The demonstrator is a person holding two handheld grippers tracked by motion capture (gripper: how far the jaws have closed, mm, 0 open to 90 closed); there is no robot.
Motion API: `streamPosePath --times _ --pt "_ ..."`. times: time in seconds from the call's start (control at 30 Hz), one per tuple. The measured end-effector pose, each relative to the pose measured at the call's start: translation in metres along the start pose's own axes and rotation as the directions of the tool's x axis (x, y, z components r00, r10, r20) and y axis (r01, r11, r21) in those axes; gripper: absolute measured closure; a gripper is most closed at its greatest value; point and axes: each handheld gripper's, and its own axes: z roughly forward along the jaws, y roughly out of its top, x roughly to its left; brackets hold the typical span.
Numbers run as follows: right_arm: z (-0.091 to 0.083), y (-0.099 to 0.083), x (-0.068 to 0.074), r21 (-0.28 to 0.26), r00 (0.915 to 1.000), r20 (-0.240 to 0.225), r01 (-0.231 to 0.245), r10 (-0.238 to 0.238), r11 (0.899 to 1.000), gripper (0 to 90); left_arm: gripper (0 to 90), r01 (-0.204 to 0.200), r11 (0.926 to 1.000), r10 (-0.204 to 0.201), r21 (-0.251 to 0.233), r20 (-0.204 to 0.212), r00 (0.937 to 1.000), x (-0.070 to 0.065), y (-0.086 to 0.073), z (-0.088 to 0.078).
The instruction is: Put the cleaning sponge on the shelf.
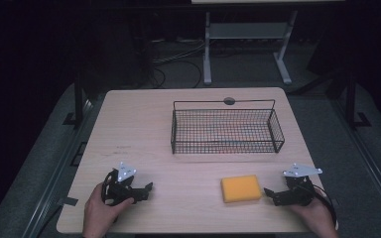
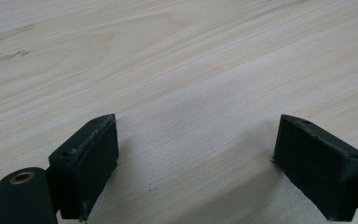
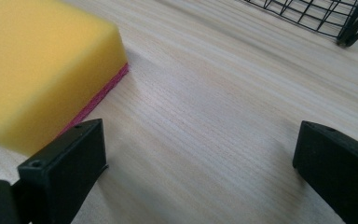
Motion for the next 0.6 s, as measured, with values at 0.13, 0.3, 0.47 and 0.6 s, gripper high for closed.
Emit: streamPosePath --times 0.13,0.3,0.47,0.6 --pt "0.000 0.000 0.000 0.000 1.0000 0.000 0.000 0.000 1.000 1.9 12.8 0.000 1.0000 0.000 0.000 0.000 1.0000 0.000 0.000 0.000" --pt "-0.005 0.001 -0.003 0.013 1.0000 -0.003 0.002 -0.002 1.000 14.5 12.8 0.000 1.0000 0.000 -0.001 0.000 1.0000 0.000 0.000 0.000" --pt "-0.015 0.005 -0.002 0.030 0.9992 -0.035 -0.019 0.020 0.999 33.1 12.8 0.000 1.0000 0.000 0.000 0.000 1.0000 0.000 0.000 0.000" --pt "-0.020 0.008 0.002 0.048 0.9981 -0.060 -0.013 0.016 0.999 49.2 12.8 0.000 1.0000 0.000 0.000 0.000 1.0000 0.000 0.000 0.000"
